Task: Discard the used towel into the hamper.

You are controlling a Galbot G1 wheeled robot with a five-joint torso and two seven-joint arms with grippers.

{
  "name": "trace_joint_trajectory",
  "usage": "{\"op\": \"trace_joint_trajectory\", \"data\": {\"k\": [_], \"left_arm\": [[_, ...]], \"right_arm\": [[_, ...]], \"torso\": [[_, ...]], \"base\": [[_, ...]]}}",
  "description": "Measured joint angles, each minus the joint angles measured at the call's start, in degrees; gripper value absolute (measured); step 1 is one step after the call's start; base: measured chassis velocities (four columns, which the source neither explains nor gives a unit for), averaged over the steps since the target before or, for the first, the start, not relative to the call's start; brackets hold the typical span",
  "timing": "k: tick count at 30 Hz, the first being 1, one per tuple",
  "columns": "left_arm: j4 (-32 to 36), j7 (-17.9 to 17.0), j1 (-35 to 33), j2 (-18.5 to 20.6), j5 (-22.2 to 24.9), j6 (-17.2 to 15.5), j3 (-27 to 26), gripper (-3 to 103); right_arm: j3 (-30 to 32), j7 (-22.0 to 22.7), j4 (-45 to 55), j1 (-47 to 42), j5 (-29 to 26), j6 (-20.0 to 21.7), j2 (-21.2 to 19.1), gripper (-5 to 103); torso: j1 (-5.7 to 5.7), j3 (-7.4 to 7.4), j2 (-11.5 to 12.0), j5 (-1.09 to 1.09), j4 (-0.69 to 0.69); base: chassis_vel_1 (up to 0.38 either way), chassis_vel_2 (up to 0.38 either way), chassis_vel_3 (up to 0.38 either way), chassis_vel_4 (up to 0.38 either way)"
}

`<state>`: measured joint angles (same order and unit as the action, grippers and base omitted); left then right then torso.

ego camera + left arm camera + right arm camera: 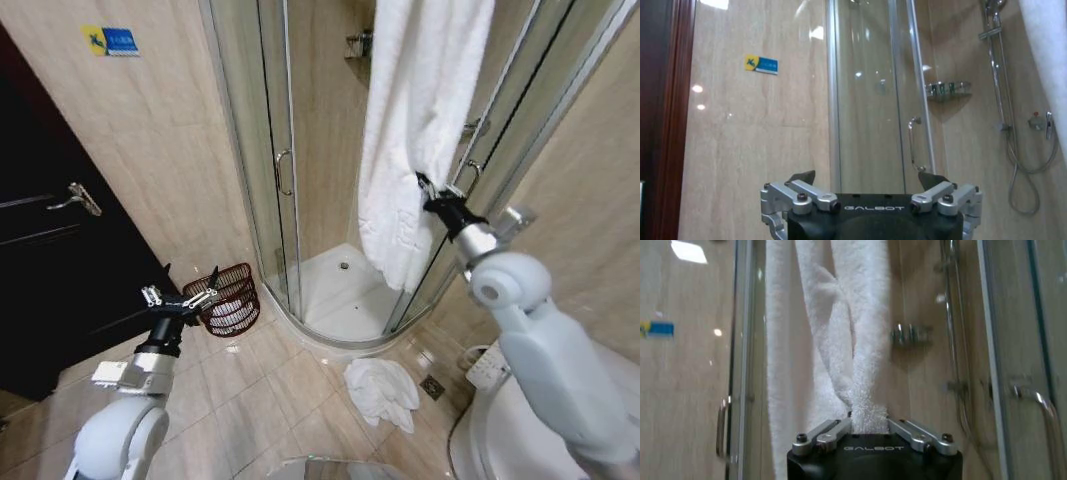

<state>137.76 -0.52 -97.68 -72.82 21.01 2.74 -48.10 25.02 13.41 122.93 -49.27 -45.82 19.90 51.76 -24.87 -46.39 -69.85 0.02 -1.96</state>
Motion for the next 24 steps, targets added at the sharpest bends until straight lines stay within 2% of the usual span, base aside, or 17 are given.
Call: {"op": "trace_joint_trajectory", "data": {"k": [6, 17, 24], "left_arm": [[0.21, 0.01, 0.61, -0.01, -0.25, -0.08, 1.11, 100], [0.39, -0.04, 0.44, 0.14, 0.0, 0.12, 1.15, 100], [-0.29, -0.16, 0.61, 0.33, 0.89, 0.15, 1.85, 100]], "right_arm": [[0.79, 1.49, 3.53, -5.86, 1.34, -0.49, 1.89, 7], [4.48, 0.96, 9.3, -16.0, 5.59, -0.85, 6.21, 7], [4.8, -0.41, 14.32, -27.4, 12.01, -2.26, 12.59, 7]], "torso": [[0.0, 0.0, 0.0, -0.01, -0.01], [0.0, 0.0, 0.0, -0.03, -0.01], [0.0, 0.01, 0.0, -0.03, 0.0]], "base": [[0.0, 0.0, 0.0, 0.0], [0.0, 0.0, 0.0, 0.0], [0.0, 0.0, 0.0, 0.0]]}}
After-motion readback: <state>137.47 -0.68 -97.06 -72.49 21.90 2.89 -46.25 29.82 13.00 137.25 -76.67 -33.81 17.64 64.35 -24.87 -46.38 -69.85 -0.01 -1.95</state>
